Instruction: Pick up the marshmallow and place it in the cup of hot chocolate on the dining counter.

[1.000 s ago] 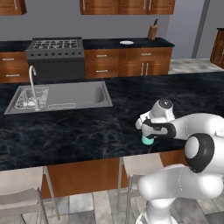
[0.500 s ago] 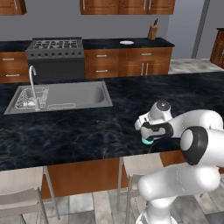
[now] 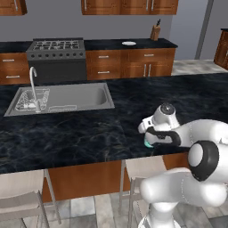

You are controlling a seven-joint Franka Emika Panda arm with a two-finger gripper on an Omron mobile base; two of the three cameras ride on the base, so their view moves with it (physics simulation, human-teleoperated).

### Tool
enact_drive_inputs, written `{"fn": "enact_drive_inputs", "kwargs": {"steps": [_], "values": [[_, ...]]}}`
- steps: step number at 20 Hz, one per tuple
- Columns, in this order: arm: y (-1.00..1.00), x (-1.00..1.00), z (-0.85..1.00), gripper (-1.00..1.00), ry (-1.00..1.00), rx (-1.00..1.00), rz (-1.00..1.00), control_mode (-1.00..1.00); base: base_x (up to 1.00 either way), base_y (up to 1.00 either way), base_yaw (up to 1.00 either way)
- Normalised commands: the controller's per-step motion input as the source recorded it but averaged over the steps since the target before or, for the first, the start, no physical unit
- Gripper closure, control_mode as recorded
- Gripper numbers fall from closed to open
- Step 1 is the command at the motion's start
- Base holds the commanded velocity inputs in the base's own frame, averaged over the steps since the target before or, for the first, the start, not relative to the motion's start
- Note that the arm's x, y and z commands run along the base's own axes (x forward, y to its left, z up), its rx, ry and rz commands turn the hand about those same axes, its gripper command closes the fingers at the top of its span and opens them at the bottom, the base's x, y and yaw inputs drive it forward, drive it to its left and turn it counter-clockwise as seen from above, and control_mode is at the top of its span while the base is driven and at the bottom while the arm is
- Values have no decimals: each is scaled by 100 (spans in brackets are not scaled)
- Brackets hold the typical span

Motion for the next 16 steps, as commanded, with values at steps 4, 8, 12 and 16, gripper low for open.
{"fn": "enact_drive_inputs", "kwargs": {"steps": [4, 8, 12, 16], "values": [[4, -18, 0, -100, -6, 0, -7, -100, 0, 0, 0], [14, -1, 11, -100, -12, 0, -8, -100, 0, 0, 0], [2, -2, 50, -100, -20, 0, -6, -100, 0, 0, 0], [0, -3, 67, -100, -16, 0, 0, -100, 0, 0, 0]]}}
